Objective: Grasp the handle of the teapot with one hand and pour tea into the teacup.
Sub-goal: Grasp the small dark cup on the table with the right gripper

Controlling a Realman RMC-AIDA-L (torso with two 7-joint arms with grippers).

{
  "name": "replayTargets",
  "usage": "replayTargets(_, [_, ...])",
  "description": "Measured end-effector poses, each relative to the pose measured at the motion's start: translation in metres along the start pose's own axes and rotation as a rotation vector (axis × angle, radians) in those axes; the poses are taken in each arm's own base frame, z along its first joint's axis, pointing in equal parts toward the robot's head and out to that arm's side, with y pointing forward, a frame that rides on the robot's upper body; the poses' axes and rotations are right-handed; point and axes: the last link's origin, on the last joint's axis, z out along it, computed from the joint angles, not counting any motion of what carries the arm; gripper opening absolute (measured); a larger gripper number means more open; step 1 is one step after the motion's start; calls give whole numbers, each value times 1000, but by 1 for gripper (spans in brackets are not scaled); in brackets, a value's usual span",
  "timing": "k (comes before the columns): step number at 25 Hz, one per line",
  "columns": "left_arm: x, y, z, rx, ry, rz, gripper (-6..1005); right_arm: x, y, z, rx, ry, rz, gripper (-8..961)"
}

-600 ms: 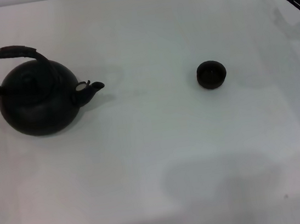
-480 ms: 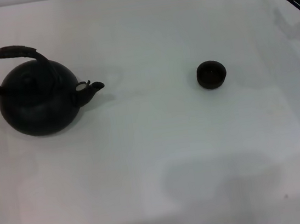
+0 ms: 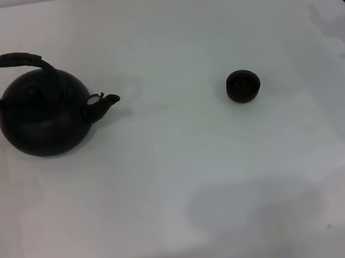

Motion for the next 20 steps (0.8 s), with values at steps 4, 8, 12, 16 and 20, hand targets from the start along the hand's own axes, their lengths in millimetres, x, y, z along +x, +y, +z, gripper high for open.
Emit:
replayTargets(4, [-2,-1,-3,-1,-4,-3,774,-11,13,15,-87,5,96,829])
replayTargets(8, [-4,-1,-6,4,-9,-6,774,-27,34,33,-240,51,111,827])
replayTargets(12, [-4,-2,-7,6,-12,-6,773,-45,61,48,-429,159,47,825])
replayTargets(16, [-5,-3,-8,8,-13,-5,773,-63,96,59,-628,293,-75,825])
replayTargets(20, [-4,-4,-8,9,-12,-3,773,-74,128,57,-783,411,-236,825])
